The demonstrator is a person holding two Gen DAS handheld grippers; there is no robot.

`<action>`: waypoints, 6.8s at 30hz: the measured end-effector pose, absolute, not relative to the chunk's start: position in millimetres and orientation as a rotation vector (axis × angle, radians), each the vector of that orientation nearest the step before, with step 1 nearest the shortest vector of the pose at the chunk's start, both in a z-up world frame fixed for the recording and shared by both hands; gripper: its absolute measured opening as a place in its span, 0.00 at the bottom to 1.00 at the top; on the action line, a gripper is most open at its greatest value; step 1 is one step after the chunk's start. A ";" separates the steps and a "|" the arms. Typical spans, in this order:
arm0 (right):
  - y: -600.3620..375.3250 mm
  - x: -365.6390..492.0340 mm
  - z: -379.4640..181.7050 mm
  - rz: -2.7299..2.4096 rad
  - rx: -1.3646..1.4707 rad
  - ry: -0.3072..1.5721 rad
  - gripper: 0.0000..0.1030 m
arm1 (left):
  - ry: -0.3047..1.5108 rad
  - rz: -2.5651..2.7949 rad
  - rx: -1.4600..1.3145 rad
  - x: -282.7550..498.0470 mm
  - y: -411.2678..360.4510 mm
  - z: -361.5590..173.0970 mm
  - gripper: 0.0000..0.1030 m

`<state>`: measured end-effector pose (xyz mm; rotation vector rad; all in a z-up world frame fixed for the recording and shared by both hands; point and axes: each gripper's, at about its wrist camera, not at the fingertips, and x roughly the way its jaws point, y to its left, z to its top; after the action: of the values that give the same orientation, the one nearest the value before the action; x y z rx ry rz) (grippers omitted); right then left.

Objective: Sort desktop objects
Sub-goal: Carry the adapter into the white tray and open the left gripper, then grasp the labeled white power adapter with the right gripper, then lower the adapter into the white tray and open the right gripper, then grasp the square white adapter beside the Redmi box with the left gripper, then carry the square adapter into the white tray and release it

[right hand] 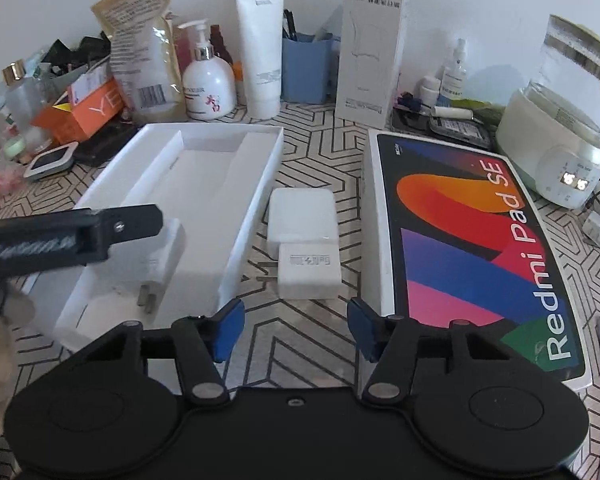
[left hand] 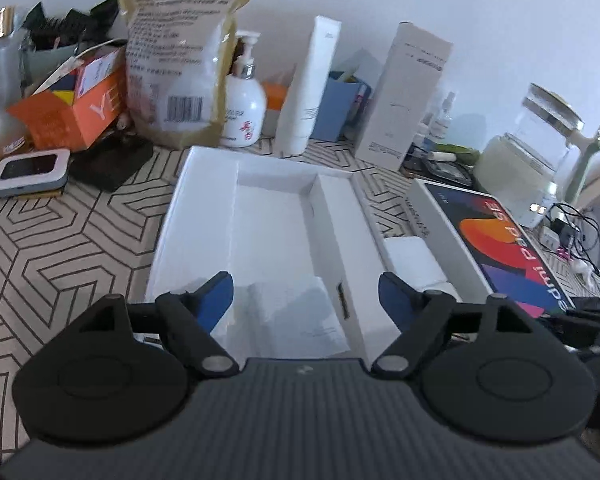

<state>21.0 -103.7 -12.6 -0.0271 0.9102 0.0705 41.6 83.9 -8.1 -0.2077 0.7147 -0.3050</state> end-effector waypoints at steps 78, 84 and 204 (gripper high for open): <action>-118.1 55.6 -27.7 0.212 0.028 0.867 0.51 | 0.763 -0.320 -0.369 83.1 107.0 7.1 0.82; -122.9 57.3 -0.3 0.246 0.133 0.808 0.51 | 0.756 -0.289 -0.411 87.9 123.1 9.2 0.82; -239.3 67.3 -3.8 0.250 0.407 0.713 0.58 | 0.849 -0.364 0.256 123.0 10.5 44.6 0.55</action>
<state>67.3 -239.3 -3.8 0.4074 0.7133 0.2498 123.0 10.5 44.6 0.2561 0.8493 -0.3641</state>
